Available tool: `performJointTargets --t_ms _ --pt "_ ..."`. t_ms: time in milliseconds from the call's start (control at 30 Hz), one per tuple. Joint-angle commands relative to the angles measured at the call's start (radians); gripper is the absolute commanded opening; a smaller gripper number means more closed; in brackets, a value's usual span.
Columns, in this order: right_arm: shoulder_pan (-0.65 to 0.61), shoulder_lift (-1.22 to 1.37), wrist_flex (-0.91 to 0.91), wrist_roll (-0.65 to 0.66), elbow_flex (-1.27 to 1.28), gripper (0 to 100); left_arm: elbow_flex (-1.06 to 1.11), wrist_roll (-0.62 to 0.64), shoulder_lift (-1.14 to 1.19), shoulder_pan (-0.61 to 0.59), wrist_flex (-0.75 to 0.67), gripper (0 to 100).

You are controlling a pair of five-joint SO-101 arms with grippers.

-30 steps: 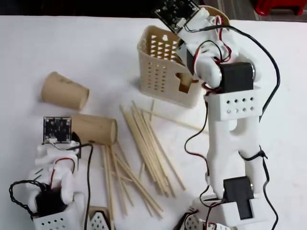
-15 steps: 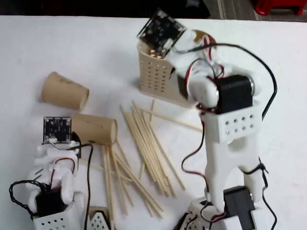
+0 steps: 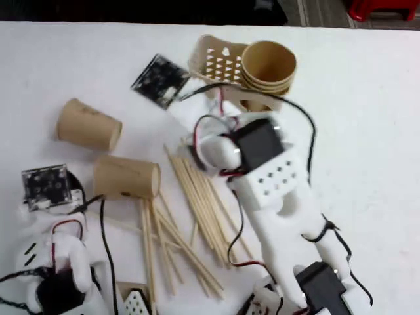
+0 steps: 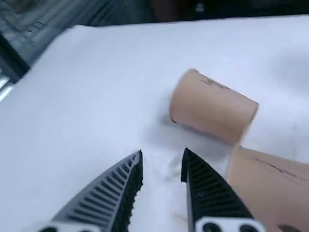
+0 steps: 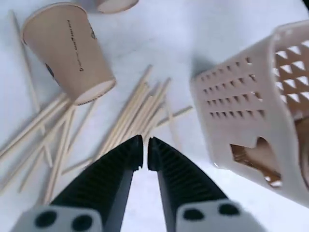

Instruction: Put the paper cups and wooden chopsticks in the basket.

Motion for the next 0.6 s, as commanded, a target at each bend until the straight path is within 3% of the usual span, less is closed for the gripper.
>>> performJointTargets --t_ms 0,333,567 --pt "-0.081 -0.028 -0.148 -0.066 0.130 1.9 -0.094 0.006 -0.001 -0.076 -0.032 15" --pt "-0.197 -0.024 -0.631 -0.195 0.506 1.9 -0.094 0.006 0.001 -0.125 0.038 15" --pt "-0.265 -0.021 -0.773 -0.189 0.671 1.9 -0.017 0.011 -0.001 -0.125 0.023 15"
